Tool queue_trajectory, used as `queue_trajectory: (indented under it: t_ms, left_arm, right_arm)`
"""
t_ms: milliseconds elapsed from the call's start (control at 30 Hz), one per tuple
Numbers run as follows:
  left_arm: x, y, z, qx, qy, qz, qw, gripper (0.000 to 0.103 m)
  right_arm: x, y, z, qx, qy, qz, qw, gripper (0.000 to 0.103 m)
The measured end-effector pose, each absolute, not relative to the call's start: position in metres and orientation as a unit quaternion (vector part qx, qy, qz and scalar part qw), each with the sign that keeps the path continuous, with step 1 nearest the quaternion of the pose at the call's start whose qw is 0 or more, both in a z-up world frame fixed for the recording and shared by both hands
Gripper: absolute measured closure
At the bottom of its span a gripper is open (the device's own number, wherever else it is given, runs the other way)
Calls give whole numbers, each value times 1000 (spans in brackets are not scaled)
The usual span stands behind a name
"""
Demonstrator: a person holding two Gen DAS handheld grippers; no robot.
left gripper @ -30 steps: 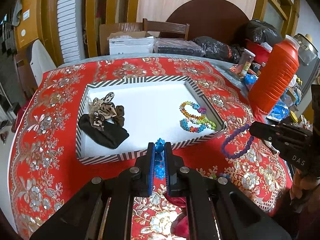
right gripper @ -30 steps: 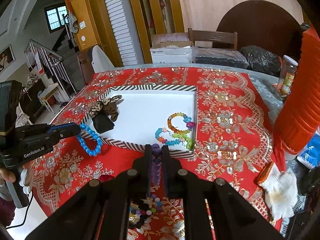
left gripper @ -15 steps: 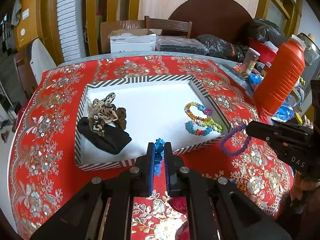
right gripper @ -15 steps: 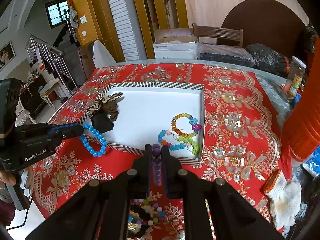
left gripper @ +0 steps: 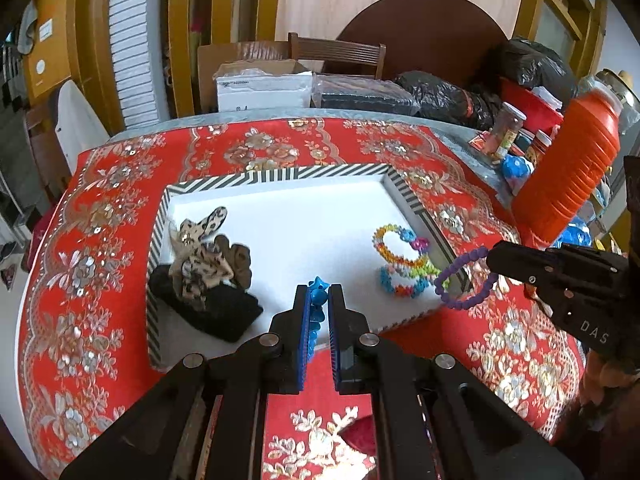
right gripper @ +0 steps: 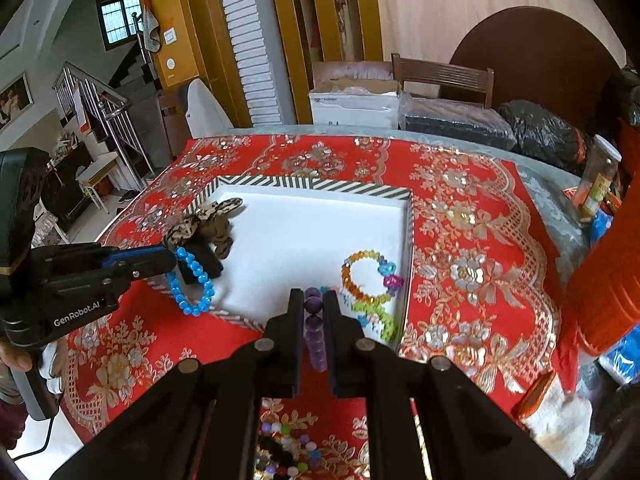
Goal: Organize jewelry
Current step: 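Carry both bracelets over the white tray and lower them toward its floor, then open the left gripper to drop the blue bracelet while the right drops the purple one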
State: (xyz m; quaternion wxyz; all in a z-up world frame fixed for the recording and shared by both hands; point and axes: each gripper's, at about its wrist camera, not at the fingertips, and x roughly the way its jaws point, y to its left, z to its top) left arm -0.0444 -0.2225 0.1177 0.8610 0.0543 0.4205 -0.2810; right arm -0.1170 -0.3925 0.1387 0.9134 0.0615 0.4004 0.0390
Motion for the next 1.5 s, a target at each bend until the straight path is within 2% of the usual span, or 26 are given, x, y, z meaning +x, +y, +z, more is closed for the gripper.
queue_trajectory:
  t_ms: [300, 700, 900, 1133, 1200, 1233, 1267, 1500]
  left_arm:
    - [4, -243, 118, 44, 427, -278, 859, 103]
    - [91, -255, 78, 26, 453, -212, 866, 103]
    - [109, -230, 52, 19, 473, -176, 863, 103]
    - [112, -221, 36, 6, 482, -170, 860, 101]
    - [112, -220, 33, 0, 488, -169, 856, 84]
    - [111, -220, 33, -3, 487, -171, 856, 82]
    - [109, -219, 34, -7, 484, -174, 857, 82]
    - [87, -221, 53, 7, 460, -179, 870, 80]
  right_arm:
    - [-63, -401, 135, 71, 409, 30, 909, 94]
    - [33, -423, 98, 130, 413, 1, 901, 94]
    - [51, -444, 56, 121, 454, -52, 881, 94]
    - [50, -450, 37, 101, 477, -65, 871, 93]
    - [50, -450, 36, 101, 483, -68, 867, 85]
    - [49, -450, 36, 104, 484, -67, 866, 79]
    - [46, -450, 38, 106, 481, -64, 868, 74]
    - [22, -439, 55, 100, 477, -40, 873, 63]
